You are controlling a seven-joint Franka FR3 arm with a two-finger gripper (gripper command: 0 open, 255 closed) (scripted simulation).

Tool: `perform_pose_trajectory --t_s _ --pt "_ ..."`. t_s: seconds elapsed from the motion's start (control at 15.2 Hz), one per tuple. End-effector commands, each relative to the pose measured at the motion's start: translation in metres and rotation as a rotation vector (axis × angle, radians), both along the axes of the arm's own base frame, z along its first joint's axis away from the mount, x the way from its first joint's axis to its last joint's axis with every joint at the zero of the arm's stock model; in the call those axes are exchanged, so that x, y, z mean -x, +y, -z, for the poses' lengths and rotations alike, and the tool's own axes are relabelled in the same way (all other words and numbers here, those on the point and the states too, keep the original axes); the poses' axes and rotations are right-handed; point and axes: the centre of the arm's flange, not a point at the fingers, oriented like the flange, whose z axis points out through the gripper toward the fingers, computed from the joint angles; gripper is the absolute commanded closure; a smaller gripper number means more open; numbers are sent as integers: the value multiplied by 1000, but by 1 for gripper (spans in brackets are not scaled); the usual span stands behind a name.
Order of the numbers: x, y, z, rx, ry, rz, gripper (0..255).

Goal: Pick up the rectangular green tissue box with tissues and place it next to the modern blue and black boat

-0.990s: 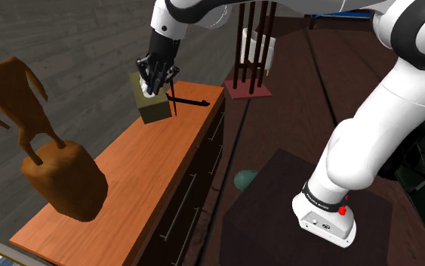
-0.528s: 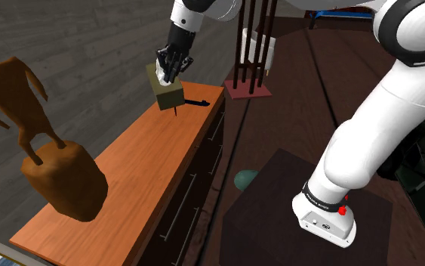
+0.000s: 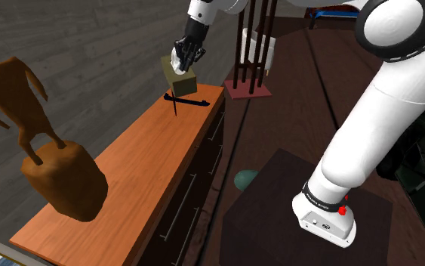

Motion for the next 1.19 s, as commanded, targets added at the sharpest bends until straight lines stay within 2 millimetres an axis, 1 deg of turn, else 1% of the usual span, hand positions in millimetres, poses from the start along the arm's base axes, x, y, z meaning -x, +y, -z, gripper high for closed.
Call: perform_pose_trajectory --t_s 0.0,0.33,0.4,1.12 --pt "-7 -29 1 0 0 -2 255" --pt "-27 -92 1 0 0 -2 255" --pt "-31 -107 1 0 0 -2 255" --pt "-31 -107 59 0 0 -2 255"
